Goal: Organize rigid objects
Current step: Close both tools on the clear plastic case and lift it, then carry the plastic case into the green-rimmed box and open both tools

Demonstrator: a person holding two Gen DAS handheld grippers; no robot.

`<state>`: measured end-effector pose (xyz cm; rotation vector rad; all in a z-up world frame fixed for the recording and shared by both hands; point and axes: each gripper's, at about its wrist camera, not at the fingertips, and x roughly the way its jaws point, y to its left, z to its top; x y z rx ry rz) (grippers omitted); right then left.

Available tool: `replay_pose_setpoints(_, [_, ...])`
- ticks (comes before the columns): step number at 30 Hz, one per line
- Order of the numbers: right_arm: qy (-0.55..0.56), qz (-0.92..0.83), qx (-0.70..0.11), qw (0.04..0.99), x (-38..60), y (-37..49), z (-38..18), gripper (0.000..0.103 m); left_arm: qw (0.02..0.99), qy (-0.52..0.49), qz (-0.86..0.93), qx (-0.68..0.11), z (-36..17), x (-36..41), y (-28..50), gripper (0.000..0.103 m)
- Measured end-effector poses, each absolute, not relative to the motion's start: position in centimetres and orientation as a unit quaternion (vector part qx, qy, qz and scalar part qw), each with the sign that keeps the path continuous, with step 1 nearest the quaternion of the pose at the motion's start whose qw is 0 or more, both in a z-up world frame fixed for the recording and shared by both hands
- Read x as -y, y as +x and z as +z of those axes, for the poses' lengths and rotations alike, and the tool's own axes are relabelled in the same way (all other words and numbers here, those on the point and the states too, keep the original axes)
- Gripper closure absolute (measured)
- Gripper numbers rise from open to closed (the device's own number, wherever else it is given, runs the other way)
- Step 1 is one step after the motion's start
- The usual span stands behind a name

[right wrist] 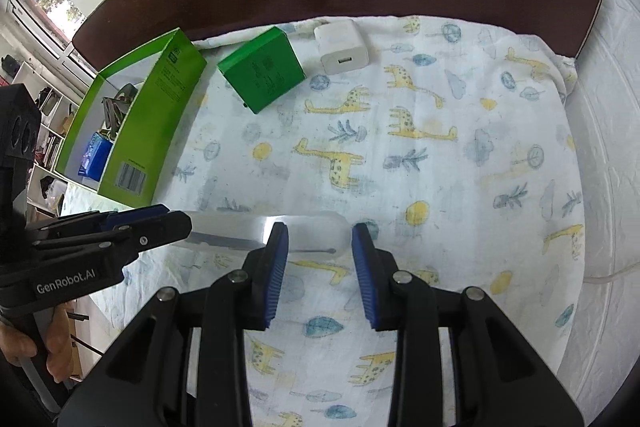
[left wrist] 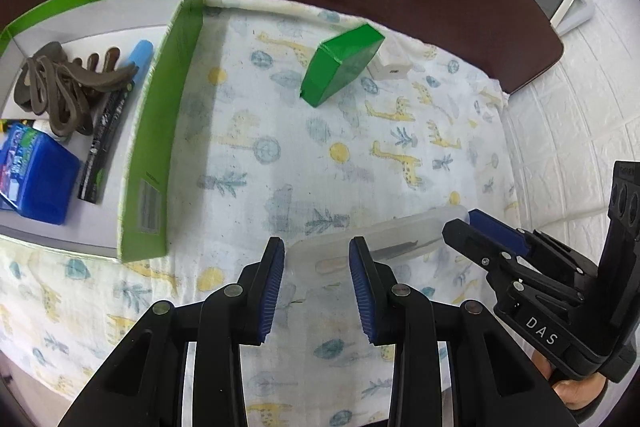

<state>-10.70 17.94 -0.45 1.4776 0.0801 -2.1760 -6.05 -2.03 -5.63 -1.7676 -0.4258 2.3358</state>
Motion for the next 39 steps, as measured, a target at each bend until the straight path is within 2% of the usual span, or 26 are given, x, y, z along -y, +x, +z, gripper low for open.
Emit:
replay_pose_setpoints(7, [0.503, -0.813, -0.023, 0.291, -13.3, -9.7, 3.6, 0.070, 0.062, -0.540, 0.825, 0.152, -1.2, 7.3, -5.8, 0.069])
replay_pose_setpoints(17, [0.473, -0.800, -0.042, 0.367, -1.1, -8.2, 6.9, 0.069, -0.012, -0.474, 0.866, 0.159, 2.6, 18.6, -5.0, 0.069])
replay_pose_setpoints(30, [0.514, -0.762, -0.055, 0.389, 10.1, -8.7, 3.6, 0.069, -0.053, -0.480, 0.856, 0.182, -1.0, 28.3, -5.7, 0.069])
replay_pose_setpoints(39, [0.545, -0.743, -0.052, 0.384, 12.8, -9.9, 1.0, 0.069, -0.062, -0.485, 0.854, 0.178, -2.6, 29.7, -6.1, 0.069])
